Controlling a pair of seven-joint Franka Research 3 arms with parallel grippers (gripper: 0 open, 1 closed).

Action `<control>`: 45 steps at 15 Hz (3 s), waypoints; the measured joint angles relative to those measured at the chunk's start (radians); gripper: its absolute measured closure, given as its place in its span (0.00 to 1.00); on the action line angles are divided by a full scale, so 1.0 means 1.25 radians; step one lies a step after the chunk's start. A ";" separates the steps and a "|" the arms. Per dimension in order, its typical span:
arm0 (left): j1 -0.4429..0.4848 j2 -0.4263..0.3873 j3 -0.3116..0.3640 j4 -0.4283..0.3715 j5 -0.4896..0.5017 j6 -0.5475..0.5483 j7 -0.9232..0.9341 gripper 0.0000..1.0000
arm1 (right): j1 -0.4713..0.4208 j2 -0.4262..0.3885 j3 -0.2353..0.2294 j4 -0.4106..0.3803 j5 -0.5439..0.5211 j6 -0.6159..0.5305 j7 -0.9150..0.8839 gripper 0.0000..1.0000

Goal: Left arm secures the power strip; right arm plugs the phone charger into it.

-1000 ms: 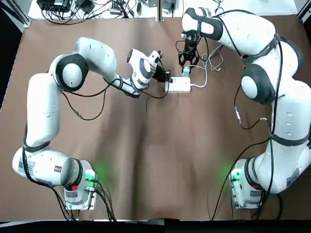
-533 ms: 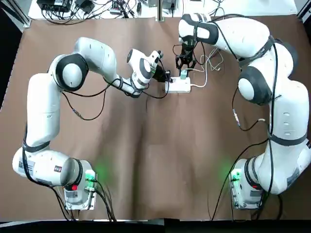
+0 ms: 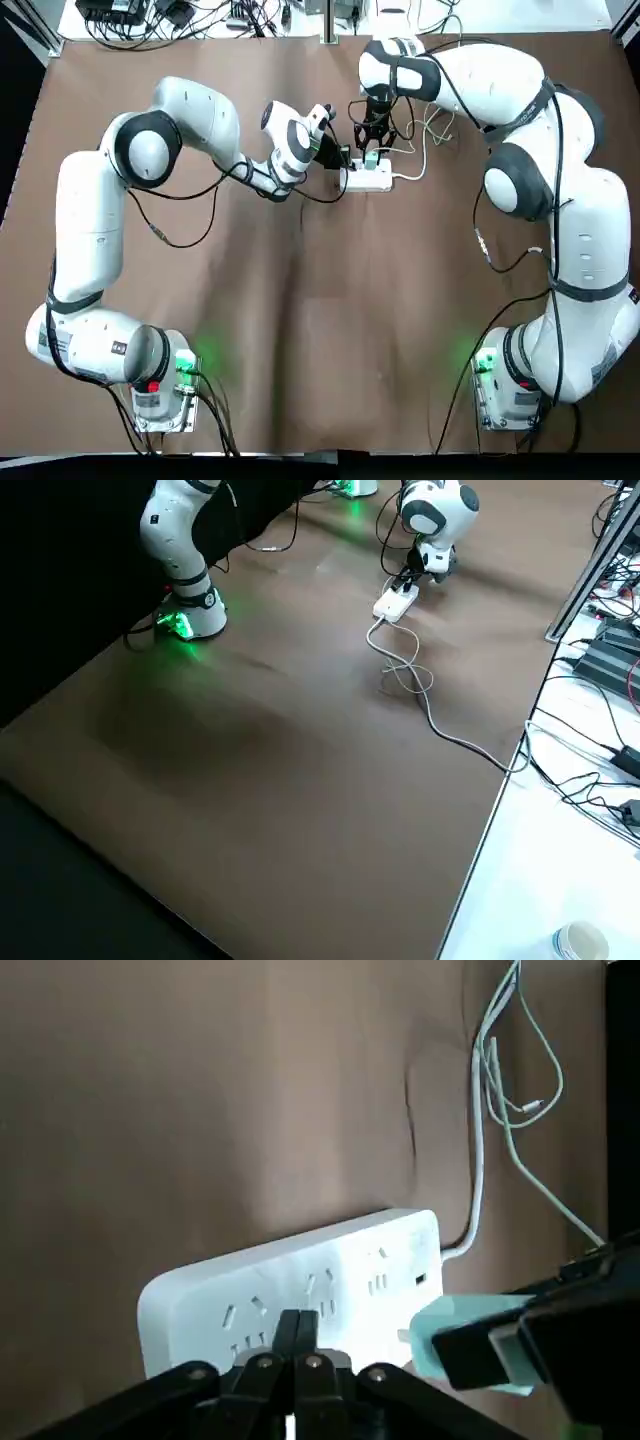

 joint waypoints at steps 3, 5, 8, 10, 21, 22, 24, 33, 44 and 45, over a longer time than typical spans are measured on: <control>0.000 0.000 0.000 0.000 0.000 0.000 0.000 0.99 | 0.003 0.003 -0.001 -0.001 0.000 -0.001 0.000 0.52; 0.000 0.000 0.000 0.000 0.000 0.000 0.000 0.99 | 0.002 0.004 -0.003 -0.001 0.000 -0.001 -0.001 0.52; 0.000 0.000 0.000 0.000 0.000 0.000 0.000 0.99 | 0.002 0.007 -0.005 -0.002 0.000 -0.003 -0.005 0.52; 0.000 0.000 0.000 0.000 0.000 0.000 0.000 0.99 | 0.002 0.009 -0.006 -0.002 0.000 -0.003 -0.011 0.52; 0.000 0.000 0.000 0.000 0.000 0.000 0.000 0.99 | -0.001 0.016 -0.007 -0.011 0.000 -0.004 -0.032 0.52; 0.000 0.000 0.000 0.000 0.000 0.000 0.000 0.99 | -0.001 0.016 -0.007 -0.011 0.000 -0.004 -0.032 0.52; 0.000 0.000 0.000 0.000 0.000 0.000 0.000 0.99 | -0.001 0.017 -0.006 -0.012 0.000 -0.004 -0.033 0.52; 0.000 0.000 0.000 0.000 0.000 0.000 0.000 0.99 | -0.001 0.018 -0.006 -0.012 0.000 -0.004 -0.034 0.52; 0.000 0.000 0.000 0.000 0.000 0.000 0.000 0.99 | 0.002 0.023 -0.005 -0.012 -0.001 0.009 -0.037 0.52; 0.000 0.000 0.000 0.000 0.000 0.000 0.000 0.99 | 0.002 0.024 -0.005 -0.012 -0.002 0.009 -0.037 0.52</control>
